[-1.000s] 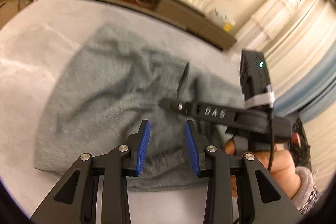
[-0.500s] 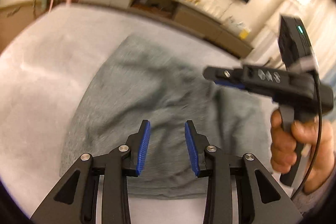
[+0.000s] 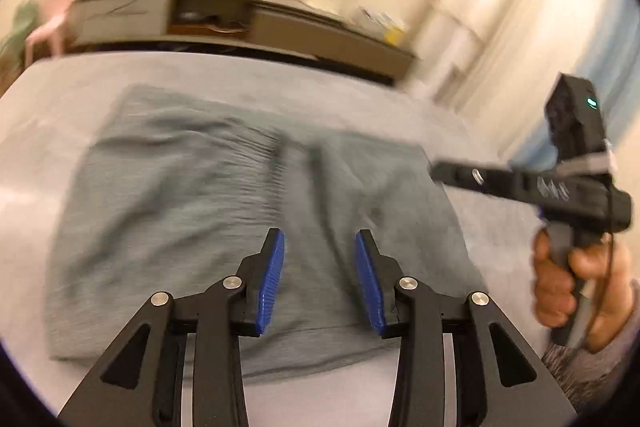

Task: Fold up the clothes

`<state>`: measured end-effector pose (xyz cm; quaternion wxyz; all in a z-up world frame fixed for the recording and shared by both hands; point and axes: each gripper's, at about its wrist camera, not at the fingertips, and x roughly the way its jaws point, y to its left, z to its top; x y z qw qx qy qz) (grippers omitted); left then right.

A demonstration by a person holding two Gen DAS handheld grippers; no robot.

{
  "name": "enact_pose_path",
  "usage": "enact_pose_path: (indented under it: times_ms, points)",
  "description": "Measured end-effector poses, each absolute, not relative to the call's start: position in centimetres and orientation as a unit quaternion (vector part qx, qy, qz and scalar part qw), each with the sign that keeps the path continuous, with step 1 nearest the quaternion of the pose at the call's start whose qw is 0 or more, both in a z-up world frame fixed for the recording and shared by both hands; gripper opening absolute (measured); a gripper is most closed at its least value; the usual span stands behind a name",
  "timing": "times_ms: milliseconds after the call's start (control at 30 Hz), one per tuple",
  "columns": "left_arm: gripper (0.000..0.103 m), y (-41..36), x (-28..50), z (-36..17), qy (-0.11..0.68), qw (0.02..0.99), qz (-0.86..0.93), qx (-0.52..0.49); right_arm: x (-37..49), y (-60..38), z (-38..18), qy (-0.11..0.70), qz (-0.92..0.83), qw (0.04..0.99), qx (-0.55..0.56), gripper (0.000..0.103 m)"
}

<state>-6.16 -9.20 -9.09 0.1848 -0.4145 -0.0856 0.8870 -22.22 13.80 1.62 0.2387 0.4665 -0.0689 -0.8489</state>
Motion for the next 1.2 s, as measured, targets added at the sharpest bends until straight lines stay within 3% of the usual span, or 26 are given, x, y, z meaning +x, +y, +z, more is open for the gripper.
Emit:
enact_pose_path:
  times_ms: [67,100,233,333,367,500,633,767,1033,1100,1133,1167,1200]
  points:
    - [0.040,-7.2,-7.4,-11.5,-0.049,0.163,0.877,-0.450,-20.5,15.2,-0.7,-0.060,-0.843,0.226,0.484,0.054]
    - [0.033,-6.8,-7.8,-12.3,-0.044,0.157,0.872,-0.461,-19.8,15.4,-1.9,-0.056,-0.838,0.223,0.495,0.054]
    - [0.032,-7.1,-8.0,-13.7,-0.062,0.150,0.863,-0.478,-17.9,15.9,-5.7,-0.036,-0.841,0.239,0.484,0.055]
    - [0.054,-7.6,-6.7,-11.3,-0.089,0.156,0.872,-0.455,-17.7,18.0,-4.3,-0.112,-0.839,0.239,0.475,0.057]
    - [0.068,-7.2,-6.6,-10.5,-0.092,0.156,0.873,-0.454,-17.6,19.2,-3.8,-0.142,-0.841,0.233,0.467,0.059]
    - [0.078,0.3,-9.2,-7.6,-0.032,0.198,0.856,-0.477,-17.1,23.0,-2.7,-0.221,-0.845,0.184,0.450,0.061]
    - [0.079,9.7,-12.5,-7.4,0.047,0.190,0.838,-0.509,-17.8,24.4,-3.1,-0.255,-0.830,0.173,0.464,0.061]
    - [0.079,16.4,-16.0,-8.4,0.104,0.181,0.817,-0.538,-17.1,24.6,-4.3,-0.233,-0.829,0.167,0.481,0.061]
    - [0.080,20.2,-19.1,-13.8,0.210,0.110,0.783,-0.575,-16.7,22.0,-5.6,-0.188,-0.837,0.194,0.475,0.067]
    - [0.076,19.5,-19.2,-13.9,0.193,0.130,0.782,-0.578,-16.7,20.9,-5.7,-0.159,-0.850,0.192,0.464,0.067]
    - [0.064,19.3,-19.3,-13.8,0.192,0.142,0.777,-0.582,-16.7,20.6,-5.8,-0.150,-0.853,0.192,0.461,0.065]
    - [0.049,19.2,-19.3,-13.6,0.193,0.153,0.772,-0.586,-16.8,20.3,-5.9,-0.142,-0.854,0.193,0.462,0.059]
    - [0.036,18.9,-19.3,-13.4,0.188,0.163,0.771,-0.587,-16.8,20.1,-6.0,-0.134,-0.855,0.193,0.462,0.039]
